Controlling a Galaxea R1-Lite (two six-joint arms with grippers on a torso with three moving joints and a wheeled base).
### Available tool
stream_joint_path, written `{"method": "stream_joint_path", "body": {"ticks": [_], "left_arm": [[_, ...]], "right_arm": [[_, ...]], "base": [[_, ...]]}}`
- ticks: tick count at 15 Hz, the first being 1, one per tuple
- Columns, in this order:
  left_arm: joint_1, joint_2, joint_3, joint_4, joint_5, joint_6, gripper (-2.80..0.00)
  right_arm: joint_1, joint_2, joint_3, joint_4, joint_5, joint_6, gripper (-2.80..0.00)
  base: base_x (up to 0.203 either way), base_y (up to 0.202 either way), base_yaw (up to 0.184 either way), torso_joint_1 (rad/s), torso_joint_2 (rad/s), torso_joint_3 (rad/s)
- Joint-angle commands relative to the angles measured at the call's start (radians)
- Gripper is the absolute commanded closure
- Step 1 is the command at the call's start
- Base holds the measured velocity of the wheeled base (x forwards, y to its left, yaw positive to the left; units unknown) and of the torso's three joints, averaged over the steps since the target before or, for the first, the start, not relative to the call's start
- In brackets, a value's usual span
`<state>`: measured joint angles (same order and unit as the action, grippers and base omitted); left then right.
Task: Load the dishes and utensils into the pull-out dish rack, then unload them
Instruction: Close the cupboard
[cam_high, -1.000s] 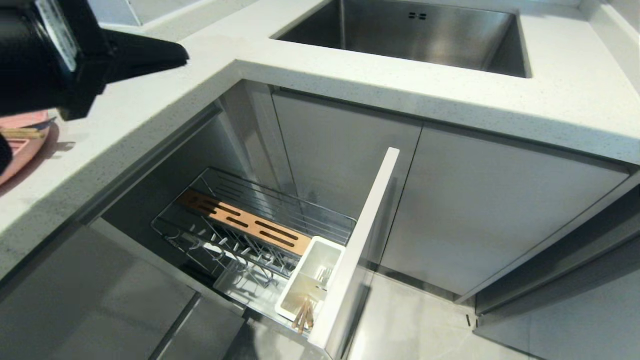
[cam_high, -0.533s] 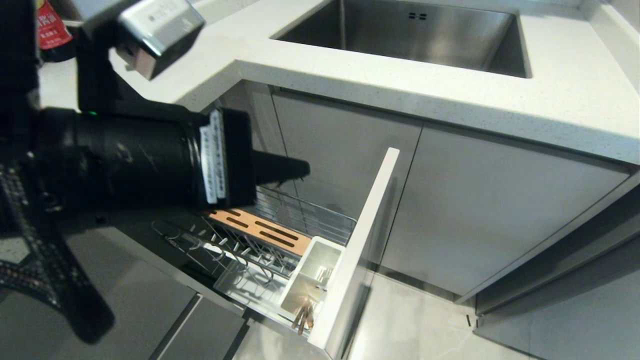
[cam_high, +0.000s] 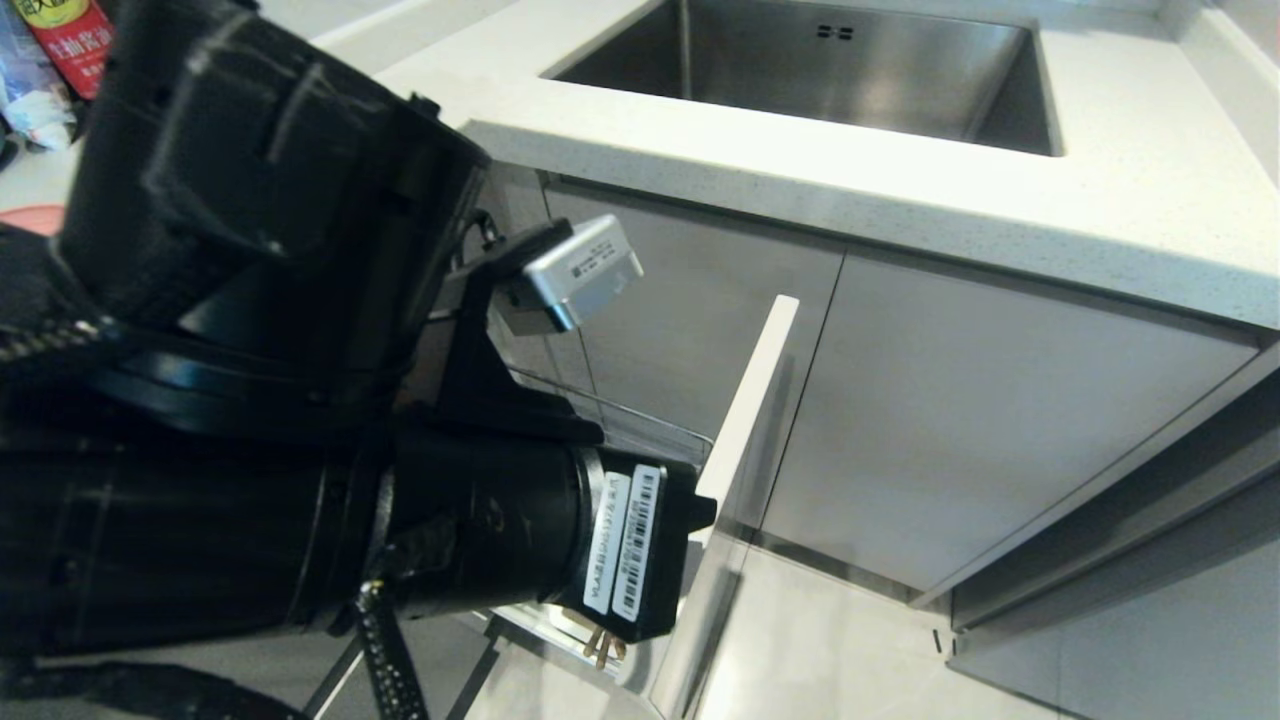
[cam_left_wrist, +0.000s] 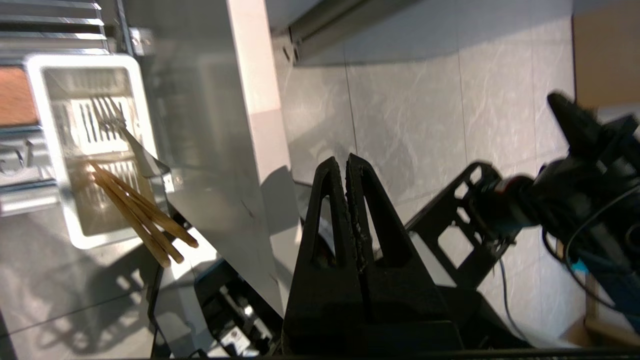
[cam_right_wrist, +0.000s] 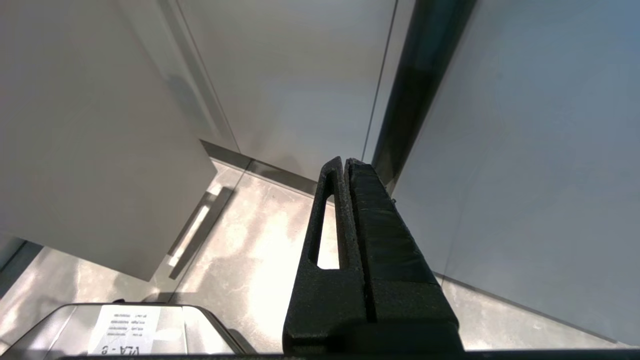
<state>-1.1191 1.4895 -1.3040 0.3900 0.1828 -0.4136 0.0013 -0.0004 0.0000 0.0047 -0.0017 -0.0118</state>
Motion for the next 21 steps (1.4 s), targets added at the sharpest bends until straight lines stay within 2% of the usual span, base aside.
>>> {"method": "stream_joint_path", "body": {"ticks": [1,7,11,16,21], "left_arm": [[-0.011,0.024,0.002,0.003,0.0,-0.002,0.0],[-0.028,0.081,0.016,0.007,0.01,-0.001,0.0],[-0.027,0.103,0.023,0.009,0.071,0.002,0.0],[-0.027,0.118,0.028,0.009,0.106,0.004,0.0],[-0.025,0.132,0.035,0.009,0.216,0.021,0.0]], "right_arm": [[0.0,0.0,0.0,0.0,0.0,0.0,0.0],[0.0,-0.001,0.0,0.0,0.0,0.0,0.0],[0.0,0.0,0.0,0.0,0.0,0.0,0.0],[0.0,-0.001,0.0,0.001,0.0,0.0,0.0],[0.0,0.0,0.0,0.0,0.001,0.0,0.0]], "base": [[0.0,0.0,0.0,0.0,0.0,0.0],[0.0,0.0,0.0,0.0,0.0,0.0],[0.0,0.0,0.0,0.0,0.0,0.0],[0.0,0.0,0.0,0.0,0.0,0.0],[0.0,0.0,0.0,0.0,0.0,0.0]]}}
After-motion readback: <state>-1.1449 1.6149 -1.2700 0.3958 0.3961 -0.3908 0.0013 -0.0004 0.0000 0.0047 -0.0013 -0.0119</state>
